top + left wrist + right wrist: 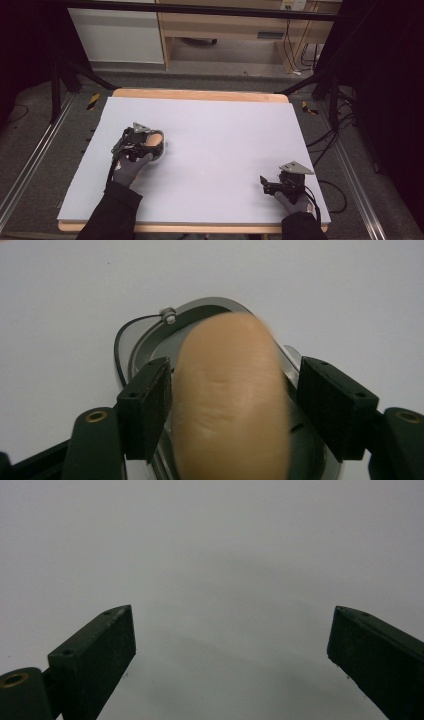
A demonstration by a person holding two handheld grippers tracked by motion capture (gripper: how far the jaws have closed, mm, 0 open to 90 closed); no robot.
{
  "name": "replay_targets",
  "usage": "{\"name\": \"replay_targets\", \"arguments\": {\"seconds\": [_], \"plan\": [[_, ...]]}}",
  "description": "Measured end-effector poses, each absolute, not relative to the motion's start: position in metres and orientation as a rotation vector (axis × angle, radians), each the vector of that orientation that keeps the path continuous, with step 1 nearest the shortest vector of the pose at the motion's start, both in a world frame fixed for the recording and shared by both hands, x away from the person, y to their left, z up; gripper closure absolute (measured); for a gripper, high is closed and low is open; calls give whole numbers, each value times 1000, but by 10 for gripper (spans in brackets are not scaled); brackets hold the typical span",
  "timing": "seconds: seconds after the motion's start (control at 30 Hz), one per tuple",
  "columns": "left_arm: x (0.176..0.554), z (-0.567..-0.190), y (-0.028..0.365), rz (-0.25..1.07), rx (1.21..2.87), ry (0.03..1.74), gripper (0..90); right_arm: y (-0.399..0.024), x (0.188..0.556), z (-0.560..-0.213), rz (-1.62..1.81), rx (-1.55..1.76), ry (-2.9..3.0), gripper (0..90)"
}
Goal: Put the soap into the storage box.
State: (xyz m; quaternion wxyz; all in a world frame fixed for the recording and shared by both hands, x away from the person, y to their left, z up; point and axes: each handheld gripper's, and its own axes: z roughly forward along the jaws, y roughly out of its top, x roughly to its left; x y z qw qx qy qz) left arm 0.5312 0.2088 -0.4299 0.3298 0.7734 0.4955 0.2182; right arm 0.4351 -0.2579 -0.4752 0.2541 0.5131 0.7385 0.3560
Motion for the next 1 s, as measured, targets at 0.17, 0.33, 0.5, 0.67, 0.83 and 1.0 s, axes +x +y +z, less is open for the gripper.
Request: {"name": "replay_targets", "arguments": {"seconds": [0.17,0.33,0.5,0.67,0.83,1.0], "plan": [[531,-430,212,564,2003,1307,265,-258,435,-476,966,1392,2008,56],[531,-429,211,557,2002,1294,261,-258,435,-475,964,1394,2007,56],[528,-424,210,547,1996,1261,253,-258,435,-475,962,1395,2006,56],[523,-418,210,545,1980,1240,254,-258,435,-476,960,1389,2007,55],[517,-411,211,530,1962,1218,254,-259,435,-476,955,1396,2005,55],[507,-407,212,524,1962,1185,254,-259,435,-476,954,1406,1997,55]]}}
